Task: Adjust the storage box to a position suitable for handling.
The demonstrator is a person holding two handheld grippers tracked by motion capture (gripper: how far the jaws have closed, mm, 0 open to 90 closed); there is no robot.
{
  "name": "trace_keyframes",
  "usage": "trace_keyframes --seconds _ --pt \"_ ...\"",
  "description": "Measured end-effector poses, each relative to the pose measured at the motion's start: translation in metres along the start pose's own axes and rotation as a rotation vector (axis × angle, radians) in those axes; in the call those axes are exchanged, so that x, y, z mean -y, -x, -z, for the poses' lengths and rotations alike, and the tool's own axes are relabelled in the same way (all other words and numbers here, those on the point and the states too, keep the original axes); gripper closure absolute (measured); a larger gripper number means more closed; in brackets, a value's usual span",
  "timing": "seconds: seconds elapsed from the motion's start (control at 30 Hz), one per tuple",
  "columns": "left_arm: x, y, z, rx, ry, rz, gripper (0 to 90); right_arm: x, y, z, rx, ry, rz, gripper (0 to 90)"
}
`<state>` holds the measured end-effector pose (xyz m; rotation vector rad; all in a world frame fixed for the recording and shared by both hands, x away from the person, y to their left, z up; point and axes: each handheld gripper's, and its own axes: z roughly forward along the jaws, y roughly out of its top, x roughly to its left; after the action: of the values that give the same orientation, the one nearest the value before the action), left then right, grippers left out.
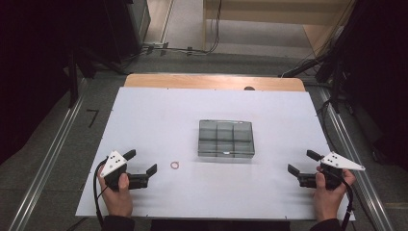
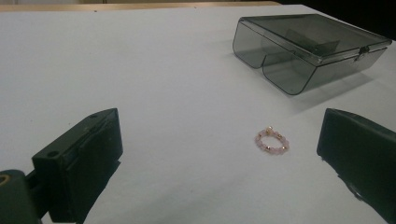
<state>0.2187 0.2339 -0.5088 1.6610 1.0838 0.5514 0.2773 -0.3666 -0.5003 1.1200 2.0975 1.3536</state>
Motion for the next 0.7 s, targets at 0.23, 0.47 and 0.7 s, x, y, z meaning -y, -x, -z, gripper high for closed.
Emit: trace_keyframes --seconds 0.23,0.47,0.7 --pt "0.0 0.0002 -0.0005 -0.003 -0.002 0.002 0.2 -0.0002 0.0 0.0005 0.001 0.0 -0.004 0.0" --pt "0.0002 0.0006 -0.0009 0.001 -0.006 -0.002 0.3 -0.0013 -0.0012 0.0013 0.008 -0.002 -0.002 0.0" --pt "0.0002 0.0004 -0.0012 0.008 -0.013 -0.002 0.4 -0.0074 -0.006 0.0014 0.029 -0.024 -0.003 0.0"
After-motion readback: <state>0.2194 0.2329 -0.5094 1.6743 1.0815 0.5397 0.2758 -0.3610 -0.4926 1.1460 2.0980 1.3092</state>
